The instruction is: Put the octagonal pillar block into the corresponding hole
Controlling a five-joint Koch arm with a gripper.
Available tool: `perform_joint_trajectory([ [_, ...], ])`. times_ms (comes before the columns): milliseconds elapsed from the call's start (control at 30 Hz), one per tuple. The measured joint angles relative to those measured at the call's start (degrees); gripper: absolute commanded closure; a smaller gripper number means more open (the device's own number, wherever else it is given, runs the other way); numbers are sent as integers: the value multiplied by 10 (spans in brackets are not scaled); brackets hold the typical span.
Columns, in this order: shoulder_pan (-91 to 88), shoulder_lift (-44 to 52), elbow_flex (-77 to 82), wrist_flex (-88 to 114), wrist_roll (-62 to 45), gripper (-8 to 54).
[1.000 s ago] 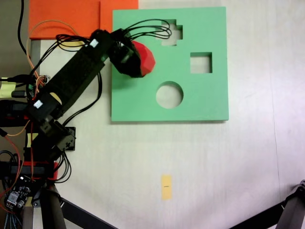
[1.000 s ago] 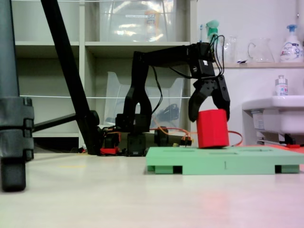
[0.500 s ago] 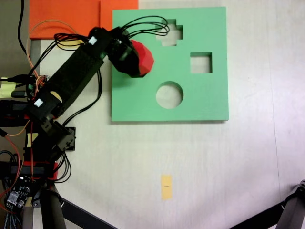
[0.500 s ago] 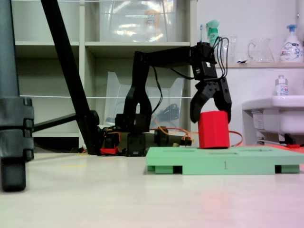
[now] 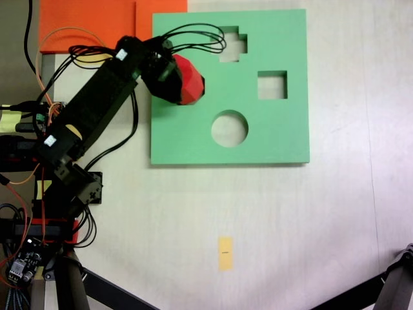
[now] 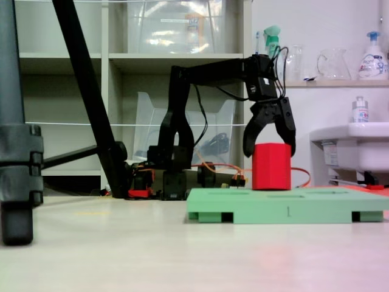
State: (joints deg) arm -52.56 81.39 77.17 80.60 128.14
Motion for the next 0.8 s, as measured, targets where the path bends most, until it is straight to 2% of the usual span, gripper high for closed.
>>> perform_joint_trajectory([
  [200,6,-1,5,-1,76,315],
  [600,26,-65,4,-12,80,312],
  [700,28,-76,2,-20,81,239],
  [800,29,-79,1,-24,81,76],
])
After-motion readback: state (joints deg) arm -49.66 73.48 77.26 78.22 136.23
